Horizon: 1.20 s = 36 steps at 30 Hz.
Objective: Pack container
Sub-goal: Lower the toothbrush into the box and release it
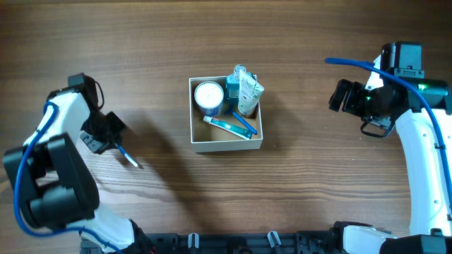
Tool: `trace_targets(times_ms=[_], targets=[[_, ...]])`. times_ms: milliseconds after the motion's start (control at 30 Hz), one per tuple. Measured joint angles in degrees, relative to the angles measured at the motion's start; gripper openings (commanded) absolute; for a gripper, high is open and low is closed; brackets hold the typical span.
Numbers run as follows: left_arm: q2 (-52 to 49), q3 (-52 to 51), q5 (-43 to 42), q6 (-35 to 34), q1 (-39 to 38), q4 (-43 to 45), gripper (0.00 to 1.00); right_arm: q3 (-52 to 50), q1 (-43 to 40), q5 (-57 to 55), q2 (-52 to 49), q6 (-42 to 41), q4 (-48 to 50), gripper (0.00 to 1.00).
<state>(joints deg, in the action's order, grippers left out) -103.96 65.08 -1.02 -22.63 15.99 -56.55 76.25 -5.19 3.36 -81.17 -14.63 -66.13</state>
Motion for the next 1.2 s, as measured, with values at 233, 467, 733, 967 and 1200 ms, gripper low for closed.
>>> trace_targets(times_ms=[233, 467, 733, 967, 1200], targets=[[19.6, 7.8, 0.7, 3.9, -12.0, -0.5, 0.04, 0.0, 0.0, 0.0, 0.0, 0.0, 0.2, 1.00], [28.8, 8.3, -0.1, 26.9, -36.1, 1.0, 0.04, 0.0, 0.0, 0.0, 0.0, 0.0, 0.5, 1.00], [23.9, 8.3, -4.0, 51.0, -47.9, 0.6, 0.04, 0.0, 0.0, 0.0, 0.0, 0.0, 0.4, 1.00], [14.0, 8.3, -4.9, 55.0, -47.9, 2.6, 0.04, 0.0, 0.0, 0.0, 0.0, 0.0, 0.5, 1.00], [12.0, 8.3, -4.9, 55.4, -47.9, 5.4, 0.04, 0.0, 0.0, 0.0, 0.0, 0.0, 0.6, 1.00]])
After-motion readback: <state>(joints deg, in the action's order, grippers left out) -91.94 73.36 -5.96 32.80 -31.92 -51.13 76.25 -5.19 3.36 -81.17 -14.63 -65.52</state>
